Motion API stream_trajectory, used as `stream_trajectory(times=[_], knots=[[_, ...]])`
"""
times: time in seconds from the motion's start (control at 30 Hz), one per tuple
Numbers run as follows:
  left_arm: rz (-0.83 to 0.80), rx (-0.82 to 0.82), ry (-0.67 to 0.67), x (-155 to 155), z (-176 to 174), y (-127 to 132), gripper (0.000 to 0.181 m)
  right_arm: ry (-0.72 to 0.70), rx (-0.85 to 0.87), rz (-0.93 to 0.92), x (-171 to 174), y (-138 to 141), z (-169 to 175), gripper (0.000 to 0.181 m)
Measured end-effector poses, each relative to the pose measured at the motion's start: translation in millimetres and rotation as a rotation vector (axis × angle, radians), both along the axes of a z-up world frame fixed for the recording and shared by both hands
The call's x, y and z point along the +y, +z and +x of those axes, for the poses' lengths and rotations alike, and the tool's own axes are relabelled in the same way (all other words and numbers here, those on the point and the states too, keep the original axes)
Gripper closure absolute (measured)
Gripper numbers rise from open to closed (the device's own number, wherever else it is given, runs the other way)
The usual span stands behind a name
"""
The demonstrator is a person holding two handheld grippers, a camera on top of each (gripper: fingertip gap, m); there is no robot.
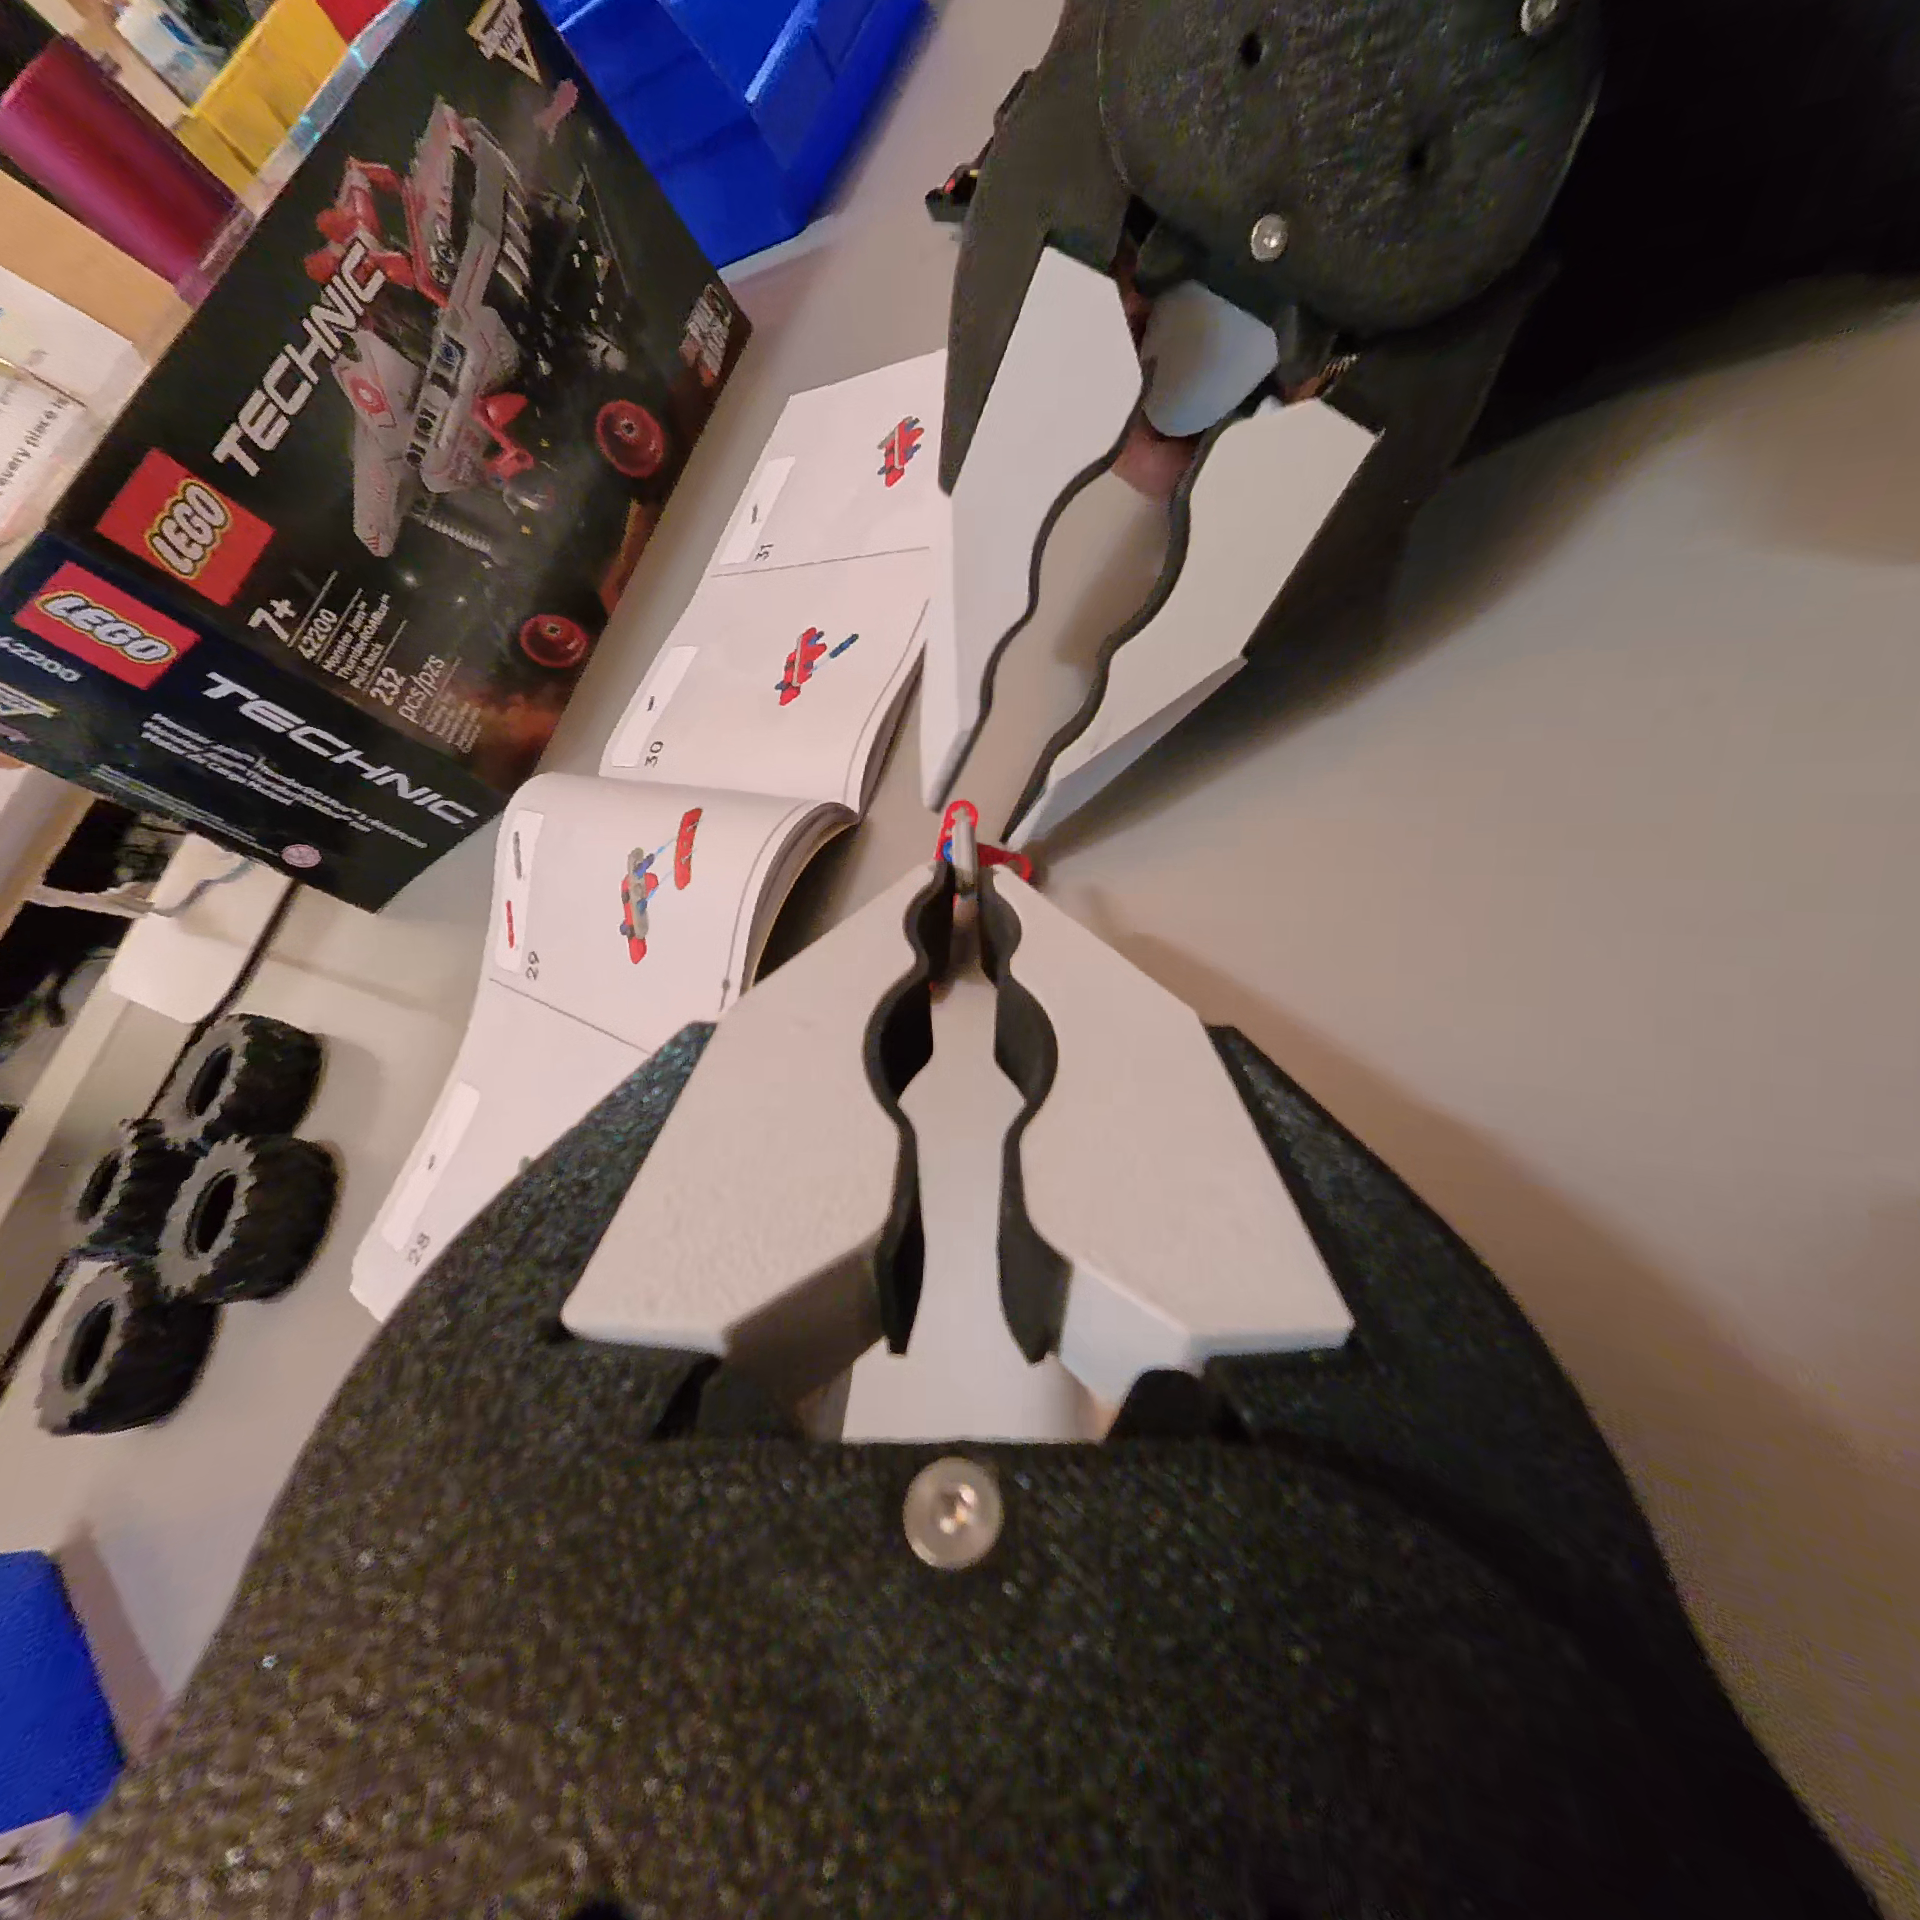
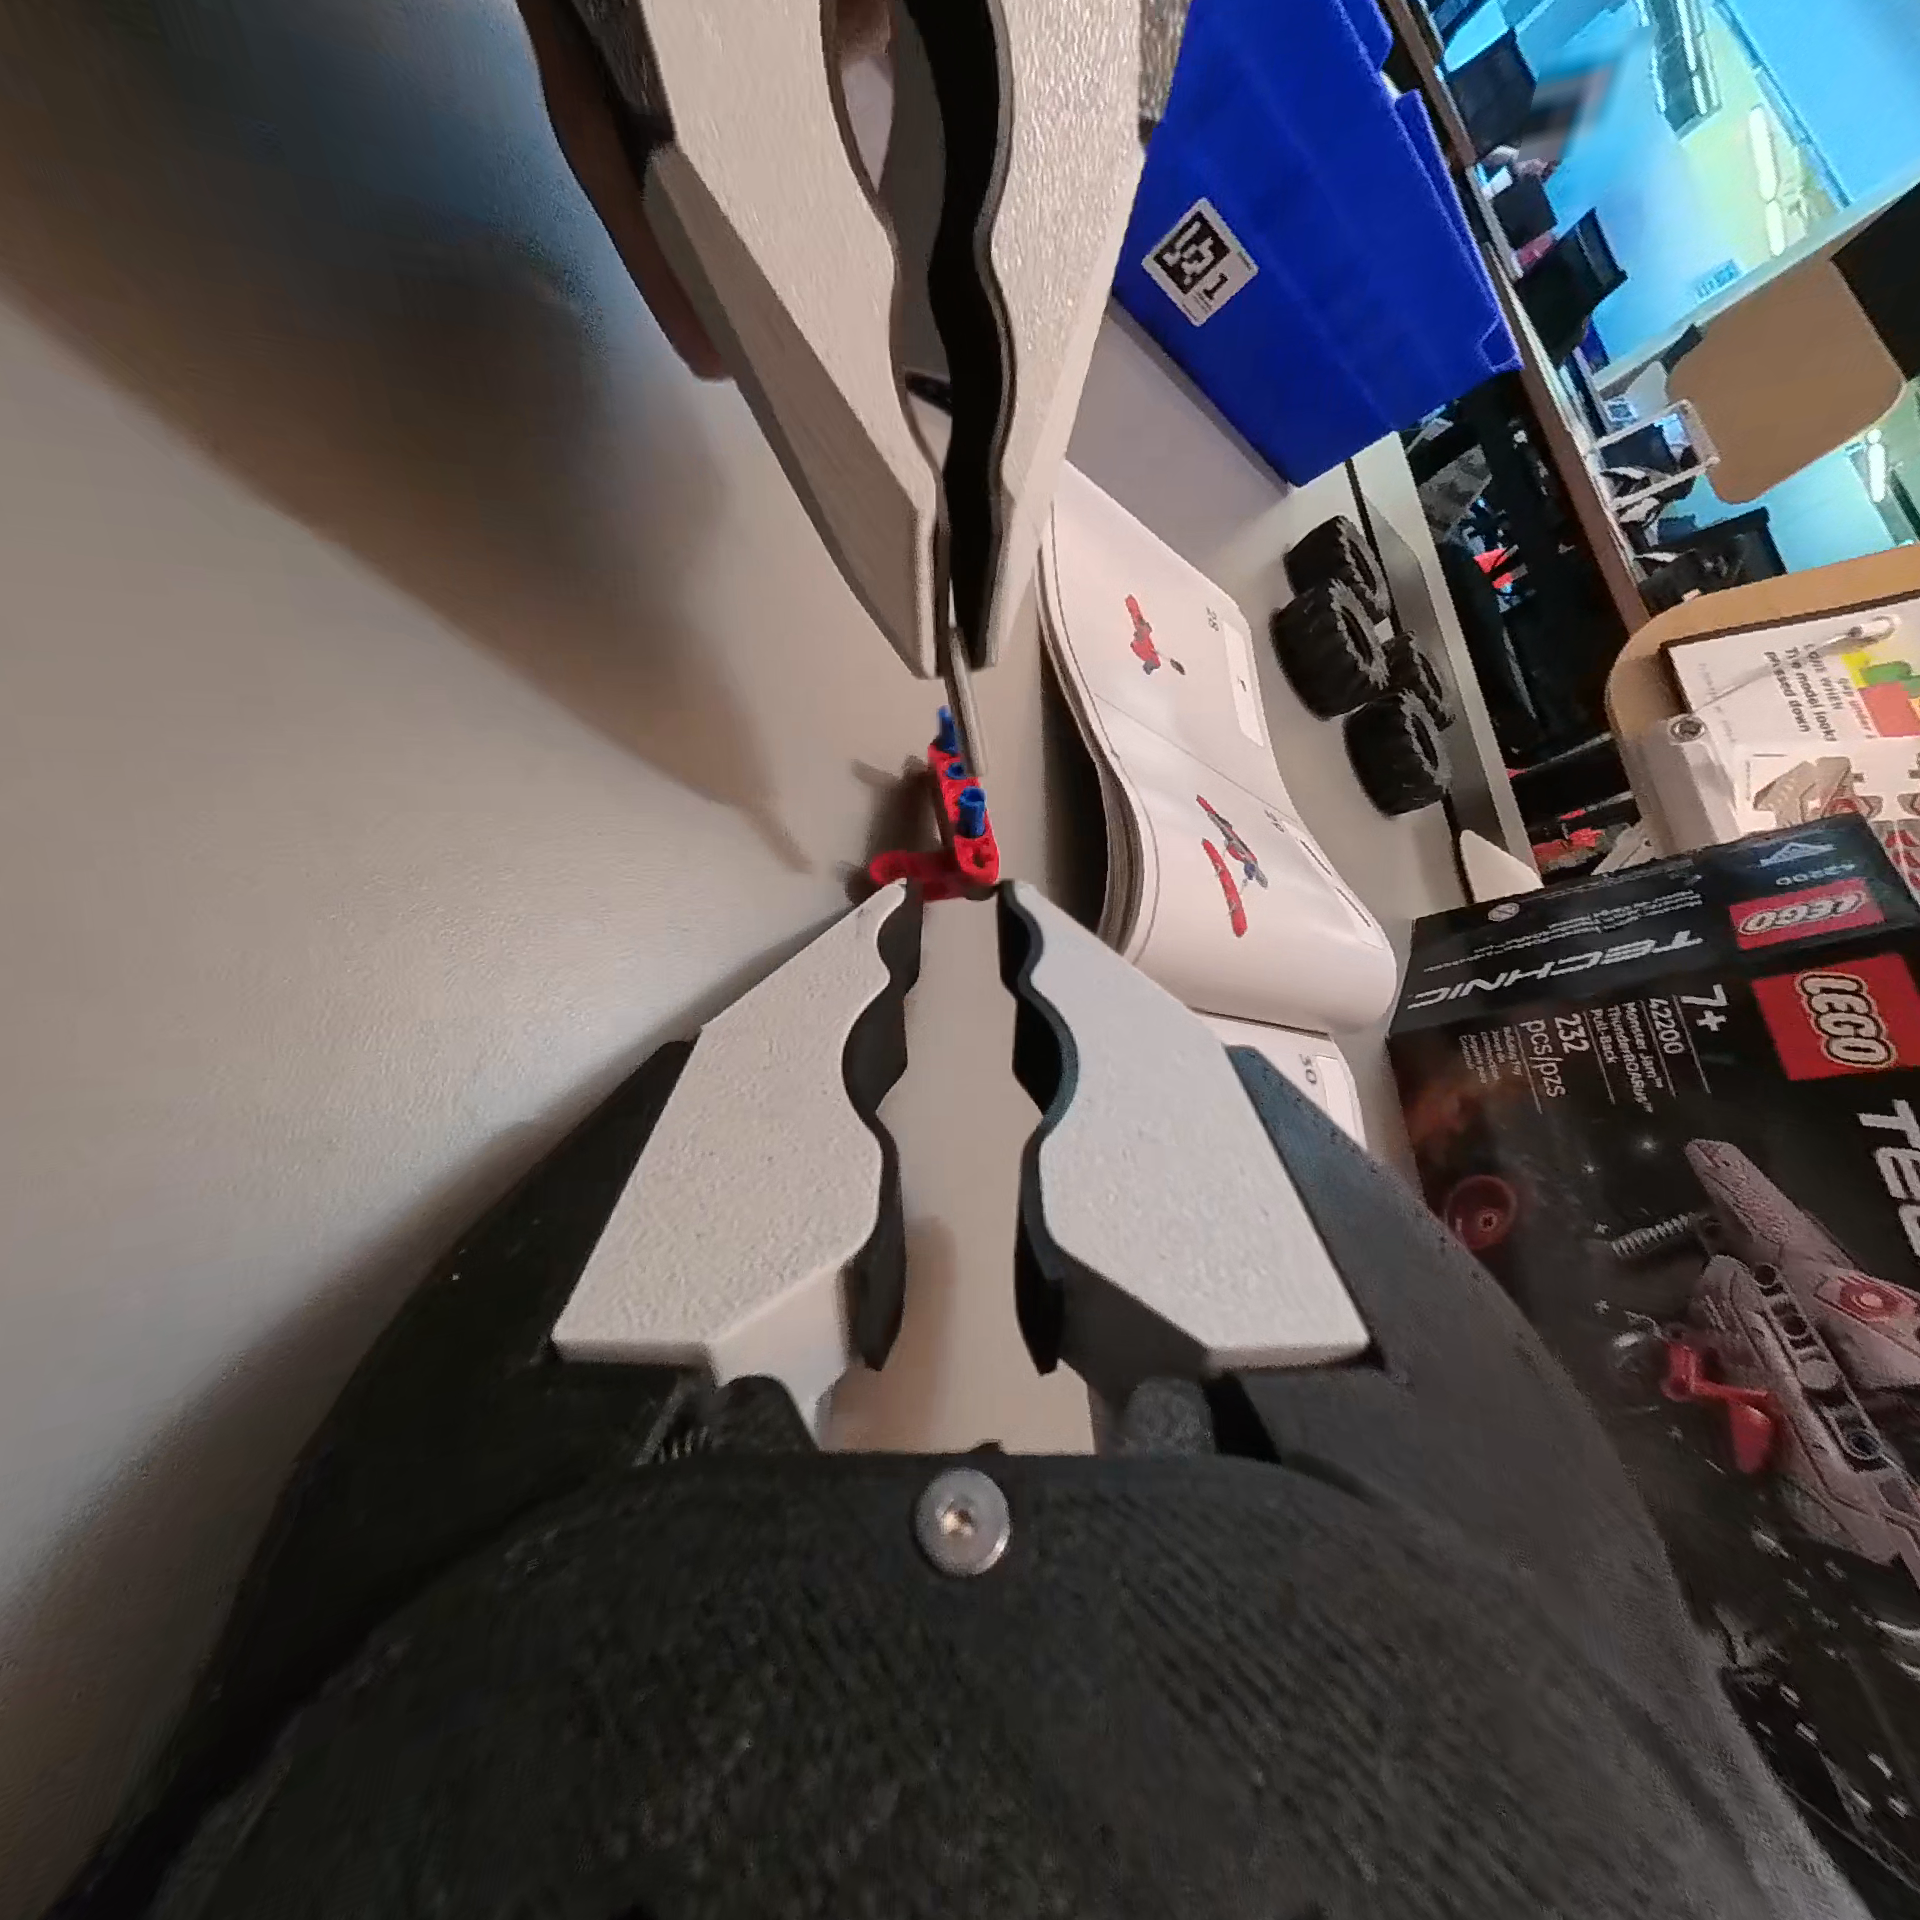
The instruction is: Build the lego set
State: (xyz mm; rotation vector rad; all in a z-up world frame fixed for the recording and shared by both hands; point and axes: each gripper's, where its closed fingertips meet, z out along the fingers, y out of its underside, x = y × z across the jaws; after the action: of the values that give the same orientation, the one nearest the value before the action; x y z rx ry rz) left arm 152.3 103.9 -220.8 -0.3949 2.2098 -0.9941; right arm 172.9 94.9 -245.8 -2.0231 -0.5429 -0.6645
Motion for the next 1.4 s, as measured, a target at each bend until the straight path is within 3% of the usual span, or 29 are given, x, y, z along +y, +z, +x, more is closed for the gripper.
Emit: stream_trajectory(times=[0.03,0.3,0.57,0.8,0.9,1.07,1.13,1.23,1.3,1.4], knots=[[0.015,-0.015,0.004,1,1,-1,0.18,0.003,0.001,-0.002,0,0,0,0.17],[0.1,-0.043,0.002,6,2,-1,0.18,0.041,-0.001,-0.018,1,-3,-7,0.18],[0.107,-0.044,0.01,13,2,8,0.18,0.014,0.063,0.056,4,11,-8,0.161],[0.091,-0.019,0.005,11,1,5,0.18,-0.029,0.08,-0.011,4,0,-9,0.164],[0.077,-0.01,0.005,13,1,5,0.18,-0.095,0.099,-0.022,1,-2,-2,0.167],[0.066,0.002,0.021,20,2,7,0.18,-0.254,0.305,-0.048,-17,-3,0,0.157],[0.042,0.034,0.025,23,3,5,0.18,-0.22,0.192,-0.056,-14,1,2,0.15],[0.011,0.101,0.03,26,3,-5,0.18,-0.261,-0.013,-0.149,-17,-5,25,0.156],[0.025,0.126,0.043,29,4,-11,0.18,-0.275,0.019,-0.179,-19,-8,31,0.164],[0.026,0.122,0.1,34,11,-14,0.18,-0.182,0.109,-0.172,-13,-9,19,0.165]])
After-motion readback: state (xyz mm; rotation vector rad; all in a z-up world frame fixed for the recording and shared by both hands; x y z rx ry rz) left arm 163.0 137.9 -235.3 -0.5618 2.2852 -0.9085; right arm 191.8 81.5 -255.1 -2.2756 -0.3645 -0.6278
